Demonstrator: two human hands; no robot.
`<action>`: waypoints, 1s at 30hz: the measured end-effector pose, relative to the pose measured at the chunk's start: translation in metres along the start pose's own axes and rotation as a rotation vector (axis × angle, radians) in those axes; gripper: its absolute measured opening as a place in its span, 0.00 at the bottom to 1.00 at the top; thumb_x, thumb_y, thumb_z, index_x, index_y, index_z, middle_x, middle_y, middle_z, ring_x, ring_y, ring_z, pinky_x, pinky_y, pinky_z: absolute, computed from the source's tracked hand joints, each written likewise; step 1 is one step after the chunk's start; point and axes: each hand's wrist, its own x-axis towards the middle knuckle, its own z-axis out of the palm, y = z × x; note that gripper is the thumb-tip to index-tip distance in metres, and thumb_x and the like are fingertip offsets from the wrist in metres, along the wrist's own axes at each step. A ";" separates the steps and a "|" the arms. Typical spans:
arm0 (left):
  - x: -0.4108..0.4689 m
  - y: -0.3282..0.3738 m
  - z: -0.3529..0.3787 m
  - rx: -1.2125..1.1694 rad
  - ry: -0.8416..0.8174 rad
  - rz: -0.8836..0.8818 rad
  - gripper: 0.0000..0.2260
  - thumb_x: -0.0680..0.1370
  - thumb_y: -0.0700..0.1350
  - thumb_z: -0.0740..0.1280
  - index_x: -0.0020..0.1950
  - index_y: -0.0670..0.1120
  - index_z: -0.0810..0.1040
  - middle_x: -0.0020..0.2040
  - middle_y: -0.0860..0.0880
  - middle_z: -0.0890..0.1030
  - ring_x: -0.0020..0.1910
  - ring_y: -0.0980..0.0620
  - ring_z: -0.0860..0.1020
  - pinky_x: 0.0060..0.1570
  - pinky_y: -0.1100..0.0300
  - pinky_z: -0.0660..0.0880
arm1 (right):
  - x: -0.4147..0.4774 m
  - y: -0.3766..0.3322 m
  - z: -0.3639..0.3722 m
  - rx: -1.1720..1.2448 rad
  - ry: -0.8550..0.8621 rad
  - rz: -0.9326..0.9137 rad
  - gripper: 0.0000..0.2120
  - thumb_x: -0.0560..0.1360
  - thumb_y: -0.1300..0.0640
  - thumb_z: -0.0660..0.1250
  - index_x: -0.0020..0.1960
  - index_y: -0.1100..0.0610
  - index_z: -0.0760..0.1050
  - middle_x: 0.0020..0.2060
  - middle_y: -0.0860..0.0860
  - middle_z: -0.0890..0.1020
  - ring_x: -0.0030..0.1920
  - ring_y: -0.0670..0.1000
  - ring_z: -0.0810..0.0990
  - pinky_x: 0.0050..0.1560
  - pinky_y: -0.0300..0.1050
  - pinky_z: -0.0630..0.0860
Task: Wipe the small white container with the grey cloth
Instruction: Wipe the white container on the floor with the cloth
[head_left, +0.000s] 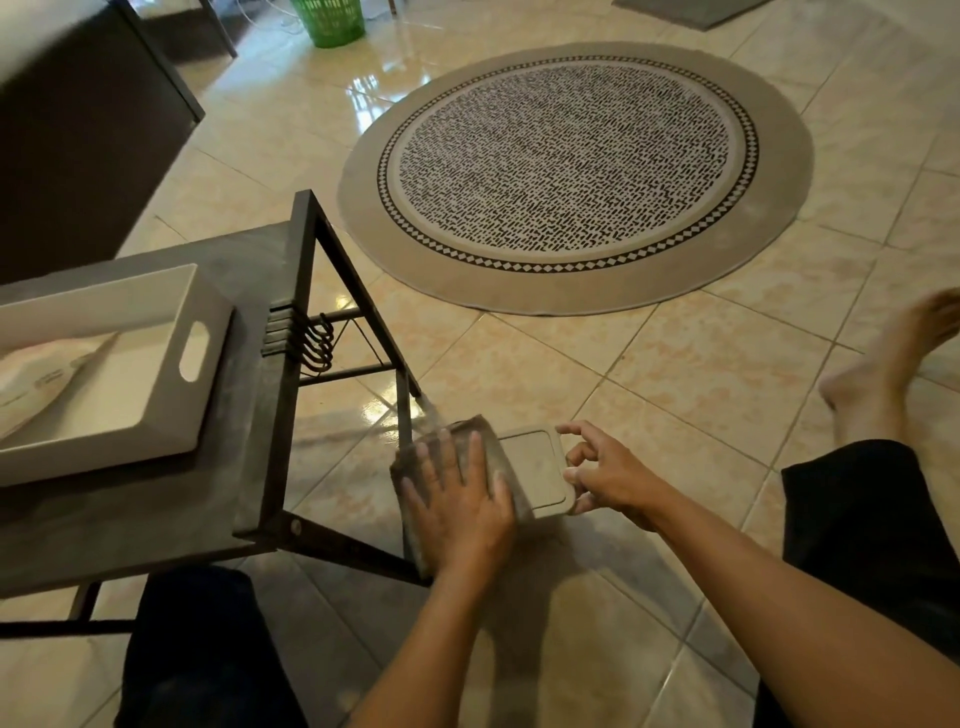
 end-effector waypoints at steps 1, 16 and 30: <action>-0.009 0.007 0.002 -0.002 -0.016 0.024 0.28 0.81 0.59 0.44 0.78 0.58 0.35 0.77 0.49 0.28 0.74 0.46 0.26 0.72 0.42 0.29 | 0.001 -0.001 0.000 -0.004 -0.003 0.000 0.27 0.77 0.72 0.63 0.71 0.51 0.66 0.46 0.59 0.74 0.41 0.53 0.81 0.40 0.53 0.85; -0.023 0.033 0.009 0.008 -0.037 0.124 0.29 0.79 0.60 0.39 0.78 0.58 0.36 0.78 0.48 0.30 0.76 0.43 0.30 0.72 0.40 0.31 | 0.002 0.002 0.005 0.056 0.003 -0.004 0.25 0.76 0.73 0.63 0.66 0.49 0.70 0.43 0.57 0.73 0.36 0.51 0.79 0.40 0.52 0.84; -0.005 0.031 0.013 -0.029 -0.038 0.137 0.28 0.80 0.59 0.41 0.77 0.56 0.34 0.78 0.48 0.31 0.75 0.44 0.27 0.72 0.41 0.29 | -0.056 0.023 0.063 0.283 0.318 0.196 0.28 0.77 0.69 0.66 0.67 0.43 0.63 0.46 0.58 0.82 0.45 0.57 0.83 0.47 0.57 0.84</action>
